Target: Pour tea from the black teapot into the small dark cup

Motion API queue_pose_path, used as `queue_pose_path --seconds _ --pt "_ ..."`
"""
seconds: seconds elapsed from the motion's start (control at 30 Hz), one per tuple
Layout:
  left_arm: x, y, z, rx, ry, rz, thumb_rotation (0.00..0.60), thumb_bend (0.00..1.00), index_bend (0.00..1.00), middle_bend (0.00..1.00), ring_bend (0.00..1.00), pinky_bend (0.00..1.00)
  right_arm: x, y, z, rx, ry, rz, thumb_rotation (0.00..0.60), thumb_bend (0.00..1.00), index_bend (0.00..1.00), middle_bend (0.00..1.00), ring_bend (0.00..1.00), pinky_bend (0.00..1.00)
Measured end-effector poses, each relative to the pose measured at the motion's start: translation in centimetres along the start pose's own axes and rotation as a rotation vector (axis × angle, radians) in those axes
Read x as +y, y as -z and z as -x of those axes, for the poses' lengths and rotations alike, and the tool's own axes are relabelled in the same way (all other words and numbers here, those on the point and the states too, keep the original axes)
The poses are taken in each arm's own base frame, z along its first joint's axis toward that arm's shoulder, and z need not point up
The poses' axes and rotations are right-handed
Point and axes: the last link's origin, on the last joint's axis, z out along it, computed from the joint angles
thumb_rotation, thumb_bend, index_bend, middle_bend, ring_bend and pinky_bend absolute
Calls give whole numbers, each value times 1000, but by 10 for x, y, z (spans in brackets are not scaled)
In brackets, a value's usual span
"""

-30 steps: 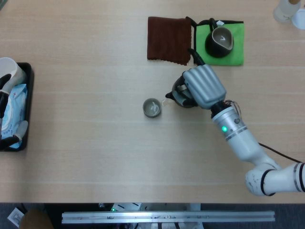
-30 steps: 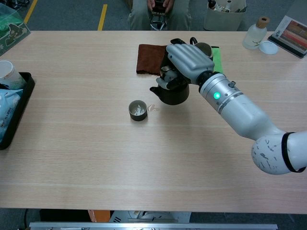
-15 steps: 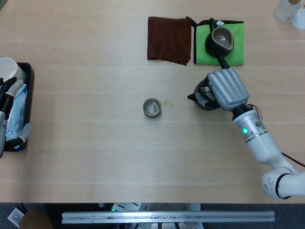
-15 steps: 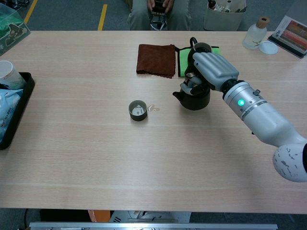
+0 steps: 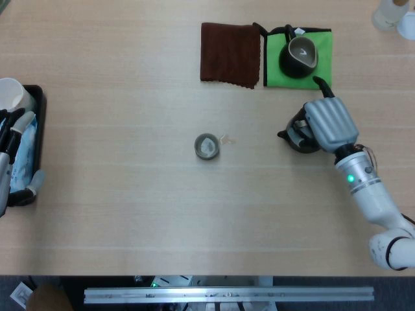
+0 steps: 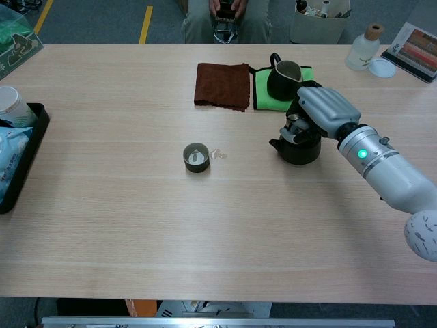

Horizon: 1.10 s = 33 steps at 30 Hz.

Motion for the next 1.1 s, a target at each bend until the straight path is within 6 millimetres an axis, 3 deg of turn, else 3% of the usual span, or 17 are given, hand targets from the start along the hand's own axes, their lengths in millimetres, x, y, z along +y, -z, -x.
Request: queue_pose_path --seconds 0.6,0.87,1.1 --pt "0 2 5 -16 -1 -6 600 296 70 86 23 103 10 8 10 -21 -5 14 600 324 1000 930 927 0" --pt "1 2 6 -19 -1 -9 600 296 69 86 23 103 12 9 9 -26 -29 15 600 75 986 912 911 1" --pt "1 2 7 -22 0 -9 600 296 69 85 23 103 15 11 5 -25 -47 16 600 0 972 899 899 1"
